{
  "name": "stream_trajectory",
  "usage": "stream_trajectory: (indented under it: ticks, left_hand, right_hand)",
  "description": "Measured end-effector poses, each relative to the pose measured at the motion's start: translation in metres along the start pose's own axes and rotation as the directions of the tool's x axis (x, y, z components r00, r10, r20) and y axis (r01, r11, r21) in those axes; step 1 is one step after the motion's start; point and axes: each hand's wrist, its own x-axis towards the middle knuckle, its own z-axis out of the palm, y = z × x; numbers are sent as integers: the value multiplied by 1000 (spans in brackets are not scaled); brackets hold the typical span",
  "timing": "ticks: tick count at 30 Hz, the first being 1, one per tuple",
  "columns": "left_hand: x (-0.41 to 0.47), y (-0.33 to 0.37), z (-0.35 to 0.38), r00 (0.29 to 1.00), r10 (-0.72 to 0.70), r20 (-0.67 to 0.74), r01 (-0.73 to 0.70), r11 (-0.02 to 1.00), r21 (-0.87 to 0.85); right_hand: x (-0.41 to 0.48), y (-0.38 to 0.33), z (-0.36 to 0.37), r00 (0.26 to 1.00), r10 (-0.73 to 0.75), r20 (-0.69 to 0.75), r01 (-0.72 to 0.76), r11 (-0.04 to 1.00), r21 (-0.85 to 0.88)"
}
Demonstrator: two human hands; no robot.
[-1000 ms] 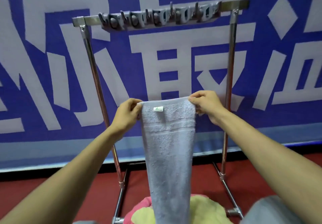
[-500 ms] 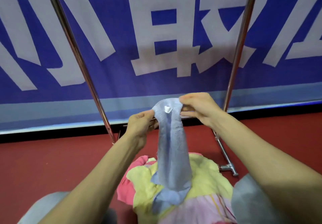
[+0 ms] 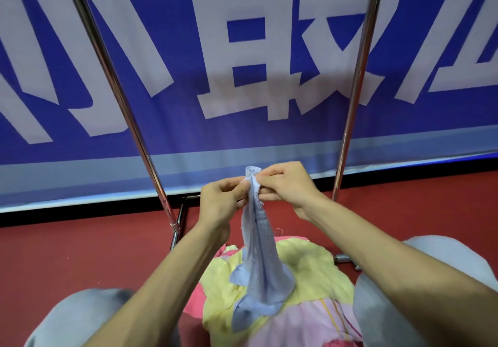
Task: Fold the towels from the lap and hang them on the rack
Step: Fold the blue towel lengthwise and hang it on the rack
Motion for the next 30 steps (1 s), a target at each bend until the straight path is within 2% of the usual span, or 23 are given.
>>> stream_trajectory:
  ticks: [5, 9, 13, 16, 19, 22, 25, 27, 30]
  left_hand:
    - [1, 0, -1, 998, 8, -59, -8, 1000, 0]
    - [-1, 4, -3, 996, 91, 16, -92, 986, 136]
    - [-14, 13, -1, 982, 133, 132, -166, 943, 287]
    - [-14, 15, -4, 975, 136, 177, -189, 924, 333]
    - [-9, 14, -9, 977, 106, 182, -154, 949, 275]
    - [-9, 16, -10, 987, 74, 141, -92, 988, 128]
    - [-4, 18, -14, 993, 76, 88, -92, 976, 196]
    - [1, 20, -19, 988, 73, 137, -110, 950, 292]
    - [0, 26, -26, 950, 67, 305, -154, 950, 271]
  right_hand:
    - [-4, 0, 2, 1000, -16, 14, 16, 1000, 14]
    - [-4, -7, -5, 999, -29, 31, 26, 995, 94]
    - [-4, -8, -11, 998, -62, -6, 63, 995, 75]
    - [-5, -9, -14, 998, -63, -24, 64, 995, 72]
    - [-5, -13, -19, 996, -95, -6, 95, 995, 39]
    - [-6, -17, -22, 989, -132, 66, 133, 991, -18]
    - [-7, -21, -26, 968, -178, 174, 191, 980, -60]
    - [-9, -26, -30, 938, -222, 266, 244, 968, -53]
    - [-12, -32, -35, 889, -276, 365, 299, 954, -5]
